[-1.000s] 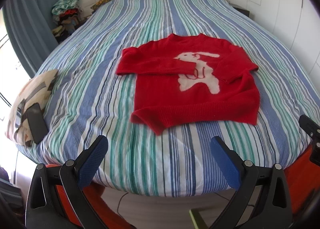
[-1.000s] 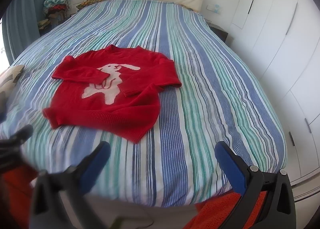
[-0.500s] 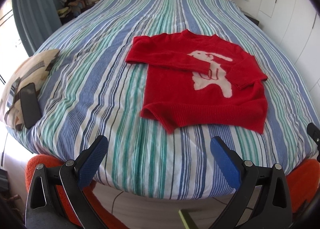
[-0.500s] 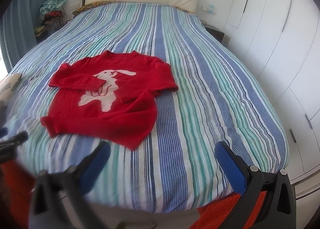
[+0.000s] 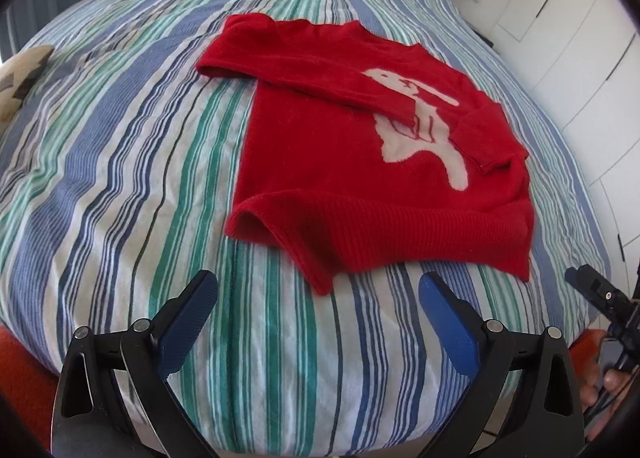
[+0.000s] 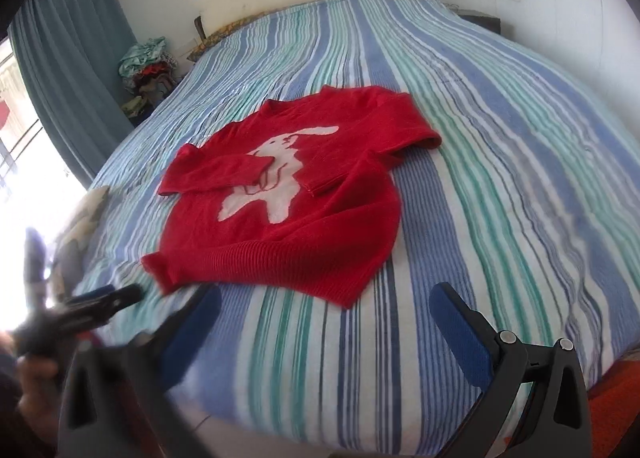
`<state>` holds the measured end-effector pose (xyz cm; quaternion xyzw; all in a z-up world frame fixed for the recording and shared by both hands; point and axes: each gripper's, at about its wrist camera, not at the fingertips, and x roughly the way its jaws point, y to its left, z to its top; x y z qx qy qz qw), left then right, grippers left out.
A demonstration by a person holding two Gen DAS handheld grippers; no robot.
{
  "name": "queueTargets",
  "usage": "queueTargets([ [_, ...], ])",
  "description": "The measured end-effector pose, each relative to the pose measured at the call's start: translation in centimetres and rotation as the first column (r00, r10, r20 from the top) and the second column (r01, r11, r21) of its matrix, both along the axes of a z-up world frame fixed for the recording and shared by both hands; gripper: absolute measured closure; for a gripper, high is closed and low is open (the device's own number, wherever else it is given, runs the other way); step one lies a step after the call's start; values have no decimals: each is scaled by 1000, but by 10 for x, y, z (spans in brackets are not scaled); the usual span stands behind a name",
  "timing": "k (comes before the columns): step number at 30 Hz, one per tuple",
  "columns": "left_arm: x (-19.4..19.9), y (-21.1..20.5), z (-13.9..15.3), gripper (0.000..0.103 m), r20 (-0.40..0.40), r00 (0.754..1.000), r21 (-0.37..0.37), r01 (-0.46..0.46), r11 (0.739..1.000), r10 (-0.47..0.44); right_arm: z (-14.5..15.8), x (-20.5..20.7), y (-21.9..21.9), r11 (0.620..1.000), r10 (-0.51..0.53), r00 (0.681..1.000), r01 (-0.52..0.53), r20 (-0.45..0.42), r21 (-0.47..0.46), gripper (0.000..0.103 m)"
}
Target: Fold small clothes
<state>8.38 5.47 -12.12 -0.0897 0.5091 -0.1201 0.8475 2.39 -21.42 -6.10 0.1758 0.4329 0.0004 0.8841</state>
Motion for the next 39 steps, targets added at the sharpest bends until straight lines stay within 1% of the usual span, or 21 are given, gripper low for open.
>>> queueTargets([
  [1, 7, -1, -7, 7, -10, 1000, -32, 9, 999, -9, -19, 9, -7, 997, 12, 1000, -11, -17, 74, 3],
  [2, 12, -2, -14, 20, -22, 1000, -64, 12, 998, -13, -37, 17, -14, 992, 8, 999, -4, -34, 129, 8],
  [4, 22, -5, -26, 54, -64, 998, -142, 15, 990, -24, -70, 31, -25, 974, 6, 998, 10, -69, 228, 17],
  [5, 25, -6, -30, 86, -83, 996, -181, 9, 983, -25, -85, 35, -30, 959, 5, 996, 20, -88, 282, 22],
  [6, 26, -6, -33, 94, -103, 994, -220, 4, 975, -27, -96, 38, -33, 939, 7, 996, 24, -89, 343, 27],
  [7, 25, -4, -31, 94, -109, 994, -240, -2, 971, -25, -101, 40, -34, 923, 15, 998, 11, -64, 384, 45],
  [8, 21, -2, -26, 94, -101, 994, -243, 6, 970, -31, -102, 42, -34, 909, 36, 998, -13, -48, 417, 80],
  [9, 16, 1, -17, 94, -93, 994, -242, 26, 970, -50, -103, 44, -34, 895, 56, 997, -23, -61, 446, 94],
  [13, -16, 18, 15, 94, -95, 984, -215, 127, 968, -151, -68, 28, -39, 885, 106, 994, -85, -20, 458, 97],
  [17, -38, 18, 13, 94, -153, 966, -152, 184, 971, -207, -34, 2, -42, 886, 160, 986, -121, -51, 448, 97],
  [20, -29, 5, -15, 85, -196, 958, -61, 201, 978, -210, -46, 0, -39, 903, 170, 974, -94, -147, 420, 97],
  [22, -26, 7, -26, 82, -205, 960, -81, 180, 980, -193, -68, 5, -37, 929, 166, 961, -77, -221, 363, 97],
  [23, -26, 11, -26, 76, -202, 961, -111, 168, 980, -188, -77, 7, -36, 934, 163, 956, -69, -246, 351, 97],
  [26, -31, 27, -13, 28, -148, 980, -160, 112, 981, -136, -87, 7, -35, 934, 151, 957, -55, -249, 354, 97],
  [28, -31, 36, -6, 23, -116, 989, -162, 75, 984, -95, -85, 3, -38, 932, 141, 960, -46, -243, 359, 97],
  [31, -22, 37, -10, 31, -150, 985, -187, 53, 981, -82, -81, -4, -49, 930, 126, 960, -26, -251, 366, 97],
  [32, -19, 34, -15, 47, -172, 981, -174, 57, 983, -87, -79, -4, -50, 931, 125, 961, -27, -249, 363, 97],
  [33, -18, 30, -21, 74, -194, 976, -155, 66, 986, -96, -78, -3, -51, 934, 125, 960, -29, -249, 356, 97],
  [35, -15, 25, -32, 100, -237, 969, -127, 44, 991, -73, -78, -3, -47, 942, 137, 957, -46, -255, 332, 97],
  [37, -16, 27, -30, 101, -241, 970, -121, 5, 993, -34, -81, -3, -44, 951, 146, 952, -60, -270, 304, 97],
  [39, -25, 26, -15, 101, -196, 980, -24, 25, 999, -29, -81, -1, -41, 959, 139, 946, -55, -294, 278, 98],
])
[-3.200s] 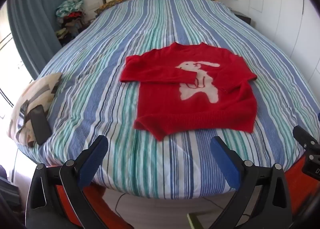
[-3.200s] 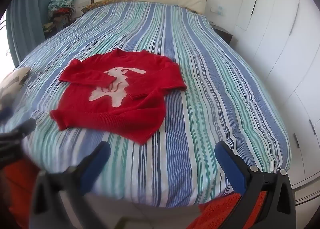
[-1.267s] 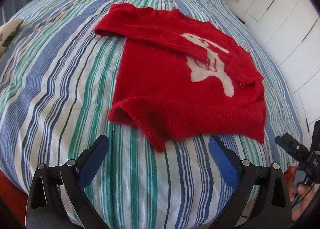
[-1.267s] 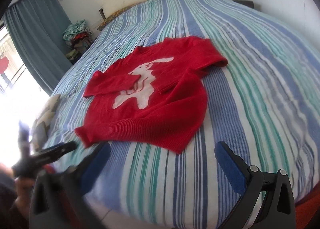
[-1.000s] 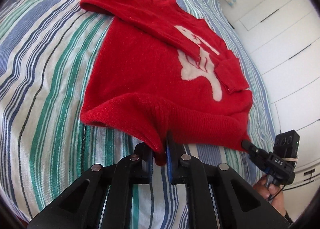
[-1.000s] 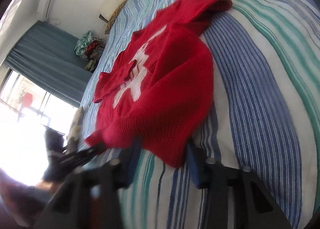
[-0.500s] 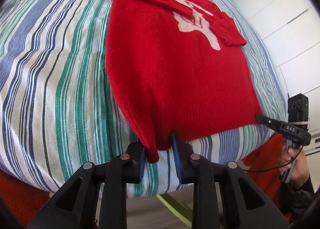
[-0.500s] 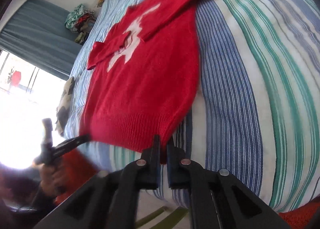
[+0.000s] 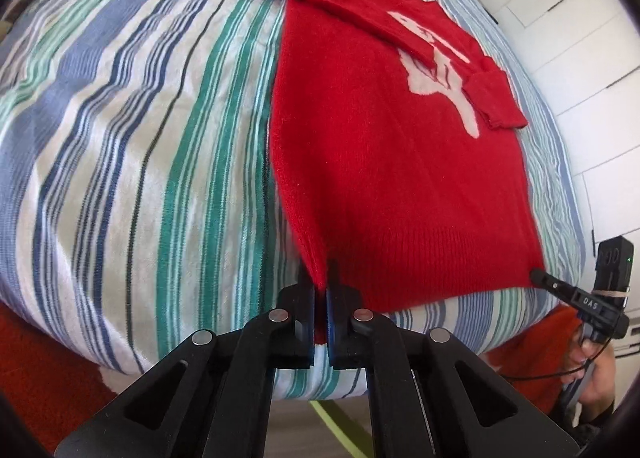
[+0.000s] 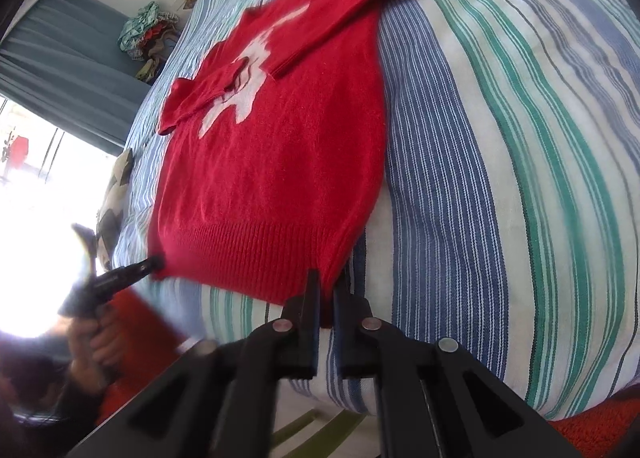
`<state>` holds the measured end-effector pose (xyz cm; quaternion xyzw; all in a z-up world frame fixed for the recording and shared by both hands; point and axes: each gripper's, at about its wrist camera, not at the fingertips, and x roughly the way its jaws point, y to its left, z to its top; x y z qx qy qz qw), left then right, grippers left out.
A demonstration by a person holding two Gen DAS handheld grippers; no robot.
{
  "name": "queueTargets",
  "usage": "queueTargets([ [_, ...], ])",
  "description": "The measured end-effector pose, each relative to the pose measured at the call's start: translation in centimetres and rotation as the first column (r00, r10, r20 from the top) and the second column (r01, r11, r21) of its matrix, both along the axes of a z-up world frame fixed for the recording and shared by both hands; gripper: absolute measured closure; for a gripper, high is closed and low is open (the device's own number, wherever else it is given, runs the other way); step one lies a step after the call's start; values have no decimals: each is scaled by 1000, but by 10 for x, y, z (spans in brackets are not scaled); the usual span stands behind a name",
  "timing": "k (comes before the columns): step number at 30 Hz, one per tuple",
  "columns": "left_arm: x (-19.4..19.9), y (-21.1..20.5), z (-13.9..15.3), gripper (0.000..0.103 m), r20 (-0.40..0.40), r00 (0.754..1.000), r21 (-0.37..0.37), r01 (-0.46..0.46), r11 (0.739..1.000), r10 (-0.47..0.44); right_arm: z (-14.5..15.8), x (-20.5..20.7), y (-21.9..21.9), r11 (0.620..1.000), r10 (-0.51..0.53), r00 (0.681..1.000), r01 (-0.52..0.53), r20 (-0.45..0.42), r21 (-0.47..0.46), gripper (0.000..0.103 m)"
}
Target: Fold small clothes
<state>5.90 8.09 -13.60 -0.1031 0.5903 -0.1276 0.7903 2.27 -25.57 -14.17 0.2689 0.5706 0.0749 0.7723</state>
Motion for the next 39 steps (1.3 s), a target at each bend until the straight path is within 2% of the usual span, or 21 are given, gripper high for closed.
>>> queueTargets([
  [2, -9, 1, 7, 102, 28, 999, 98, 14, 995, -17, 8, -4, -1, 999, -9, 1000, 8, -10, -45, 98],
  [4, -10, 1, -1, 102, 10, 1000, 151, 11, 988, -13, 14, -9, -1, 996, -6, 1000, 5, -12, -91, 98],
  [7, -9, -7, -17, 102, 8, 1000, 226, 19, 974, -22, -2, -10, 0, 992, -10, 999, 4, -52, -122, 99],
  [10, -16, -22, -26, 101, 42, 996, 324, 58, 944, -75, -21, -8, 0, 989, -22, 998, 12, -67, -147, 100],
  [14, -22, -33, -27, 98, 97, 990, 394, 57, 917, -104, -21, -10, 5, 982, -15, 999, 7, -44, -188, 100],
  [16, -28, -40, -23, 95, 128, 984, 443, 58, 895, -127, -19, -11, 8, 977, -11, 1000, 4, -29, -211, 101],
  [18, -33, -46, -19, 91, 136, 977, 485, 80, 871, -166, -14, -12, 14, 965, 22, 1000, -26, -16, -260, 97],
  [19, -33, -50, -18, 86, 130, 975, 504, 94, 859, -183, -11, -11, 19, 957, 45, 999, -46, -10, -287, 91],
  [20, -35, -51, -15, 58, 123, 974, 538, 94, 838, -188, -7, -11, 23, 946, 67, 998, -66, -10, -318, 80],
  [21, -36, -50, -11, 24, 125, 976, 582, 74, 810, -179, -2, -11, 25, 935, 84, 996, -82, -11, -344, 72],
  [22, -38, -49, -7, 12, 129, 977, 607, 58, 792, -171, 3, -13, 26, 929, 99, 995, -96, -11, -357, 51],
  [23, -42, -43, 0, 8, 132, 976, 596, 60, 801, -172, 9, -15, 25, 927, 112, 994, -108, -11, -359, 37],
  [26, -53, -17, 23, 9, 146, 980, 537, 34, 843, -133, 32, -20, 13, 892, 145, 989, -134, -8, -432, 36],
  [29, -54, 8, 46, 9, 212, 976, 515, -66, 854, -52, 66, -6, 2, 788, 214, 977, -157, 25, -595, 36],
  [31, -53, 22, 59, 9, 250, 968, 486, -137, 863, 14, 87, 18, 1, 733, 286, 955, -171, 71, -658, 36],
  [33, -50, 36, 69, 9, 286, 955, 439, -206, 874, 81, 98, 49, 14, 705, 398, 908, -213, 129, -676, 35],
  [35, -41, 46, 74, 9, 291, 946, 388, -252, 886, 141, 91, 84, 41, 667, 525, 837, -293, 152, -685, 34],
  [37, -37, 49, 75, 9, 280, 941, 341, -281, 897, 189, 67, 122, 67, 634, 600, 788, -365, 137, -681, 34],
  [39, -38, 53, 72, 9, 267, 939, 312, -295, 903, 215, 37, 154, 87, 600, 639, 762, -407, 107, -689, 34],
])
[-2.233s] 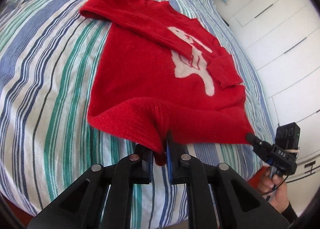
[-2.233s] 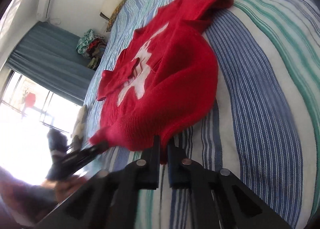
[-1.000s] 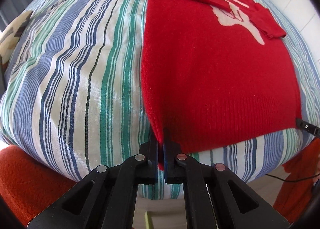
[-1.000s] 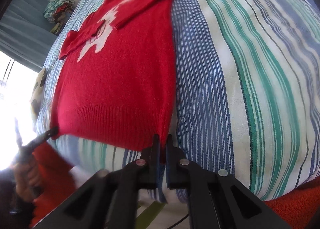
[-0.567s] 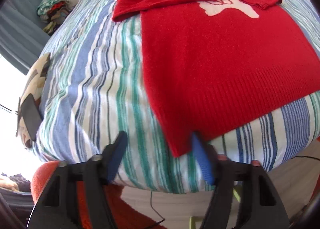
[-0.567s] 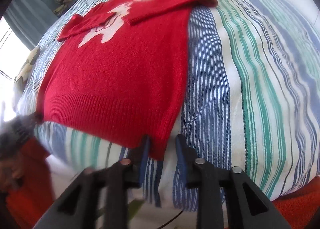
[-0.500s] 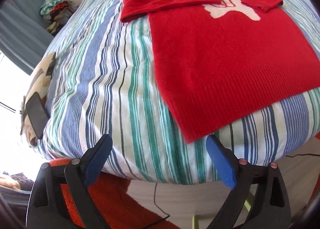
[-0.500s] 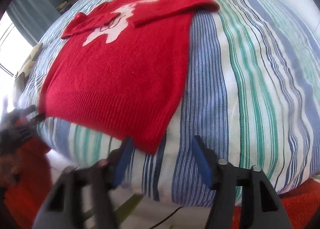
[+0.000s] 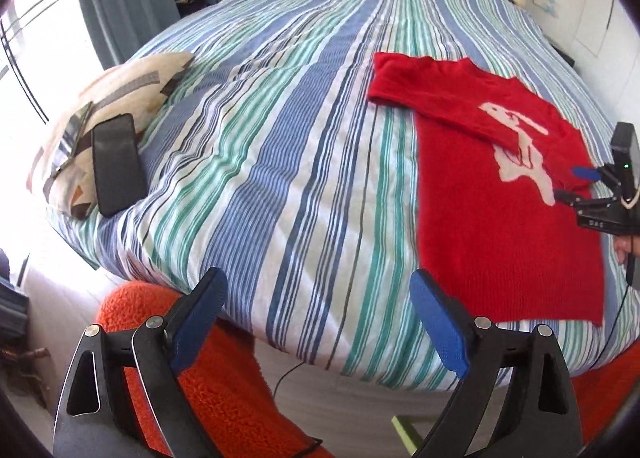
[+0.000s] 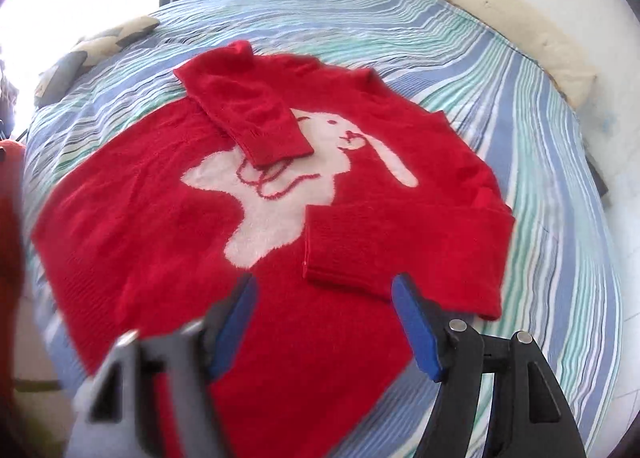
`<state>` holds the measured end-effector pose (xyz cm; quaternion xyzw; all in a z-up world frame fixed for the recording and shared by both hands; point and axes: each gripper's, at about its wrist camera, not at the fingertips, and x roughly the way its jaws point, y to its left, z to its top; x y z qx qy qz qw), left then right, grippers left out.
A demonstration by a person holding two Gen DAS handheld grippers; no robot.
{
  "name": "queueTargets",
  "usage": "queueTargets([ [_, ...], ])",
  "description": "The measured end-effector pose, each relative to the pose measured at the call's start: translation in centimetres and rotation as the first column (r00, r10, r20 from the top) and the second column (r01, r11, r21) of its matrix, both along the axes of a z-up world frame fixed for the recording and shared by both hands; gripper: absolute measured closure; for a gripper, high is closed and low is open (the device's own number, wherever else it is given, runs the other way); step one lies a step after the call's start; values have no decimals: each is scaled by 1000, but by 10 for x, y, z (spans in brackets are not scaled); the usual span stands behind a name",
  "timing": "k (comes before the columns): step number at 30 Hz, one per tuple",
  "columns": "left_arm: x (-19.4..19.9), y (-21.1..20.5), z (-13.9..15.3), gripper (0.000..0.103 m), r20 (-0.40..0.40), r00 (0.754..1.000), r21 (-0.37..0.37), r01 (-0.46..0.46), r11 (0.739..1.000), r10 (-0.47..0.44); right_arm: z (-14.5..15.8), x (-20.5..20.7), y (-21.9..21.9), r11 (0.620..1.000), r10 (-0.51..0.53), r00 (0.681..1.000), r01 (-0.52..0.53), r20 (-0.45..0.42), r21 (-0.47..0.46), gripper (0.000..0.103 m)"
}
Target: Fold small clothes
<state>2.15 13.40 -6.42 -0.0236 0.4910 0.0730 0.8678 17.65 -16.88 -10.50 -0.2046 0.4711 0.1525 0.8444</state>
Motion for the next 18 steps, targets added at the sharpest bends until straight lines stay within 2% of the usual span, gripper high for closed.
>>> queueTargets([
  [1, -1, 0, -3, 9, -12, 1000, 4, -6, 1000, 6, -17, 14, 7, 1000, 12, 1000, -12, -15, -22, 34],
  [2, -1, 2, -6, 10, -27, 1000, 21, -14, 1000, 14, -35, 25, 10, 999, 9, 999, -11, -44, -44, 38],
  [3, -3, 4, -8, 10, -38, 999, 37, -19, 999, 20, -45, 35, 5, 1000, -5, 997, 4, -79, -16, 47],
  [4, -6, 7, -8, 10, -40, 999, 46, -21, 999, 23, -45, 40, -7, 997, -38, 995, 43, -92, 58, 77],
  [5, -9, 10, -8, 10, -38, 999, 50, -23, 998, 25, -37, 45, -25, 987, -99, 991, 109, -91, 119, 95],
  [6, -11, 13, -8, 10, -37, 999, 51, -26, 998, 28, -25, 46, -49, 965, -182, 981, 192, -69, 179, 95],
  [8, -12, 16, -11, 10, -49, 998, 46, -32, 998, 35, 4, 38, -109, 893, -338, 941, 327, -20, 310, 95],
  [12, -5, 7, -16, 10, -72, 997, 10, -39, 999, 40, 39, 0, -250, 697, -620, 785, 562, -20, 446, 95],
  [15, 3, -13, -12, 10, -70, 997, -17, -10, 1000, 9, 39, -33, -336, 542, -761, 647, 677, -51, 498, 95],
  [18, 9, -37, -7, 10, -66, 997, -14, 43, 999, -44, 27, -67, -392, 395, -848, 520, 745, -98, 537, 95],
])
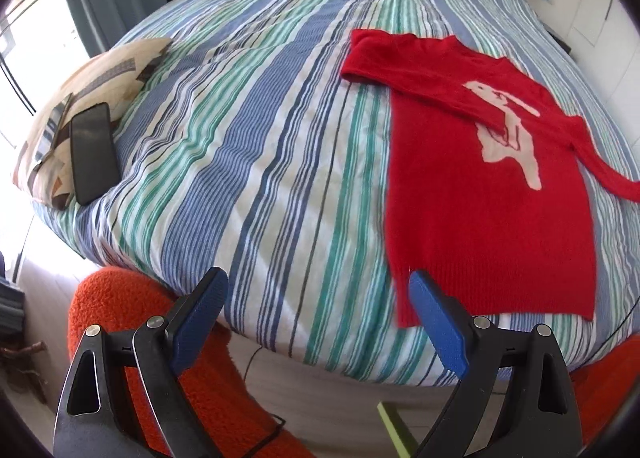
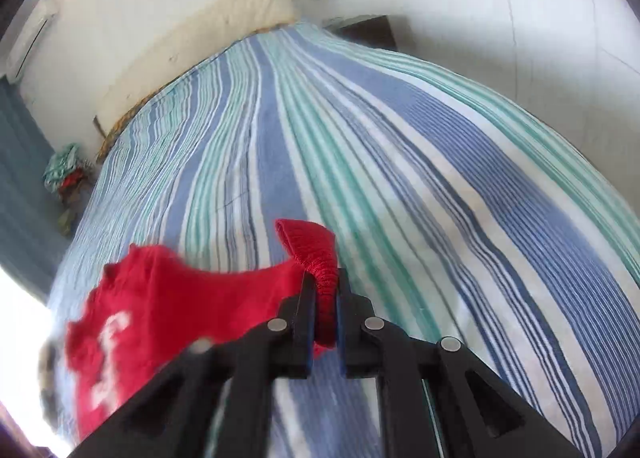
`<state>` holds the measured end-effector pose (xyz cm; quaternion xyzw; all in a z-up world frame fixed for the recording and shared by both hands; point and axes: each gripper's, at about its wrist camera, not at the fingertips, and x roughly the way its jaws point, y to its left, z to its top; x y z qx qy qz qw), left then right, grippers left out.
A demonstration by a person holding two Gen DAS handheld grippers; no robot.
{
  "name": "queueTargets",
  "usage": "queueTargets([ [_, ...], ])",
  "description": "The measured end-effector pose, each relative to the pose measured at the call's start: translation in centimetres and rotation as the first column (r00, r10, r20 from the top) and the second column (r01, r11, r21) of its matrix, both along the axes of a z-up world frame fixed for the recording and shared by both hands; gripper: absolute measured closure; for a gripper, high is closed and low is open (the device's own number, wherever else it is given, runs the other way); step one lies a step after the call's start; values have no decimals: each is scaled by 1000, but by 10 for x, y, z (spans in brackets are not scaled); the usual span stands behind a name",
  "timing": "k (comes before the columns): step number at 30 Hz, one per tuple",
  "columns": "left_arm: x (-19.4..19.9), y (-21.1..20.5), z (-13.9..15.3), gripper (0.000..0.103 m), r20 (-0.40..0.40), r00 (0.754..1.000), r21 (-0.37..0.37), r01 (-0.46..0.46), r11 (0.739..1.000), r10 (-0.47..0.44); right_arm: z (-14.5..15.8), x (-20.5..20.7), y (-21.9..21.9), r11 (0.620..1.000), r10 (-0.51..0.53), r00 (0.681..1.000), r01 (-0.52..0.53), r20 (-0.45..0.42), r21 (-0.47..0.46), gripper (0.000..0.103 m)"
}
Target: Fold small clothes
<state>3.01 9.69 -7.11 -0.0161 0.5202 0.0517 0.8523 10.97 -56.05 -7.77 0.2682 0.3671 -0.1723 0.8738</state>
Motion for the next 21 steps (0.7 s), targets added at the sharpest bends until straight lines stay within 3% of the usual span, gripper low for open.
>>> queueTargets([
  [4, 3, -23, 2, 10, -4, 999, 24, 53, 998, -53, -16, -23, -33, 995, -95, 995, 95, -33, 9, 95],
  [12, 0, -34, -4, 10, -32, 997, 74, 70, 995, -68, -54, -30, -31, 987, -153, 966, 142, -206, -69, 96],
  [18, 5, -34, -1, 10, -34, 995, 140, 95, 986, -91, -63, -32, -22, 970, -181, 960, 139, -215, -198, 94],
  [21, 21, -37, 16, 10, 19, 990, 198, 130, 972, -137, -59, -39, -18, 967, -187, 964, 146, -192, -207, 65],
])
